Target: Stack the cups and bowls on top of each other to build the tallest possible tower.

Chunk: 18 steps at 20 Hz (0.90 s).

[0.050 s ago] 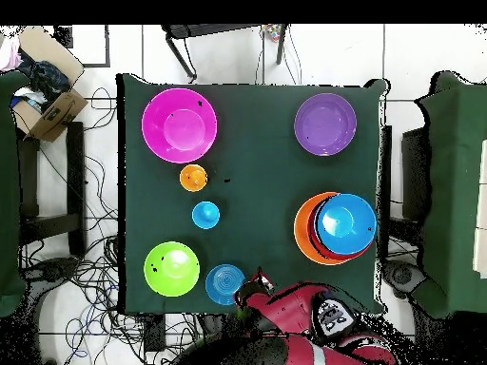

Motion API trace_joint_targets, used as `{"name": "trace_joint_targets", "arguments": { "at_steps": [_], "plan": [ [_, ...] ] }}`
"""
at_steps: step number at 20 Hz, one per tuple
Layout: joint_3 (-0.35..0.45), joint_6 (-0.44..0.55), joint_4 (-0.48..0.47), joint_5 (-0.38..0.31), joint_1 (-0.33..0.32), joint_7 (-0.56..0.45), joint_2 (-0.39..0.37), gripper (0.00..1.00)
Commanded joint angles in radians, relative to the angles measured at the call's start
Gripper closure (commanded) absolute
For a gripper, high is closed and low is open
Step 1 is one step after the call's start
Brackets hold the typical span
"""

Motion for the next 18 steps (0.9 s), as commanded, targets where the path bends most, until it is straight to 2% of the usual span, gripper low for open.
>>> {"name": "trace_joint_targets", "arguments": {
  "at_steps": [1, 5, 10, 18],
  "plan": [
    [0.075, -0.018, -0.055, 0.021, 0.02, 0.132, 0.005, 0.0],
    [0.043, -0.038, -0.036, 0.055, 0.068, 0.154, 0.001, 0.0],
    [-0.028, -0.11, -0.063, 0.132, 0.164, 0.183, 0.058, 0.0],
    [-0.018, -0.081, -0.048, 0.179, 0.191, 0.192, 0.02, 0.0]
  ]
}}
